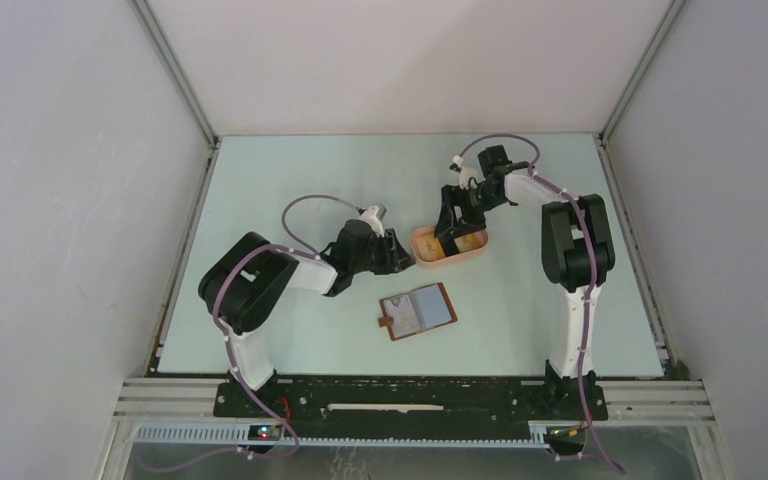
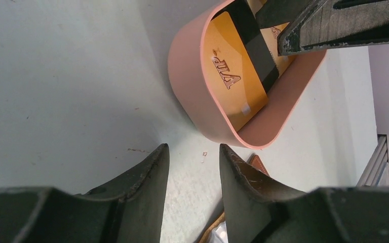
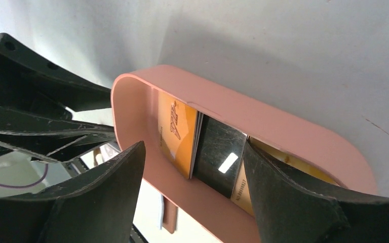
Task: Put the credit cards into the card holder
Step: Pick up the credit card from the storage box.
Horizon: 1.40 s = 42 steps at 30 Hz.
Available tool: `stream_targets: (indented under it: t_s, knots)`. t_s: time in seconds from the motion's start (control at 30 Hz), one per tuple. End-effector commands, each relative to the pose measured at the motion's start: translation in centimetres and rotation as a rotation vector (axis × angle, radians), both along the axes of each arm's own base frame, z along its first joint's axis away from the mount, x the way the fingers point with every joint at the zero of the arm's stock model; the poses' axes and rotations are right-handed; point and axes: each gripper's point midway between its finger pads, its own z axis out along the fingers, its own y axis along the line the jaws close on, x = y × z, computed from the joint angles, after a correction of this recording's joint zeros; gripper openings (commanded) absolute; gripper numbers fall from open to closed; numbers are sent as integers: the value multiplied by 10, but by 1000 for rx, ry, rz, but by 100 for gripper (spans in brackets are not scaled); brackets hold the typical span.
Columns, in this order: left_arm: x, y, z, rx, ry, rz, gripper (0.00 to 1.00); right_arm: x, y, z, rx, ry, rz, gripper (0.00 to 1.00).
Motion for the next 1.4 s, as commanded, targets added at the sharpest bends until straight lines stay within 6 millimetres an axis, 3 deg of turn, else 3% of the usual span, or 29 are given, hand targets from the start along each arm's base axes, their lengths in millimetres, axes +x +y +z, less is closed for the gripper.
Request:
stream_targets:
  t_s: [0.0, 0.5, 0.7, 0.97, 1.37]
  knots:
    - [9, -6, 2, -5, -7, -15, 46, -7, 13, 0, 68, 70, 13, 80]
    - [9, -9, -1, -11, 5, -29, 45, -25, 44, 15, 293, 211, 44, 78]
    - [9, -10, -1, -13, 7, -30, 45, -29, 48, 22, 334, 228, 54, 76]
    - [9, -10, -1, -13, 7, -31, 44, -30, 51, 51, 373, 168, 83, 75]
    - [9, -10, 0, -14, 5, -31, 44, -41, 60, 68, 466, 202, 125, 71]
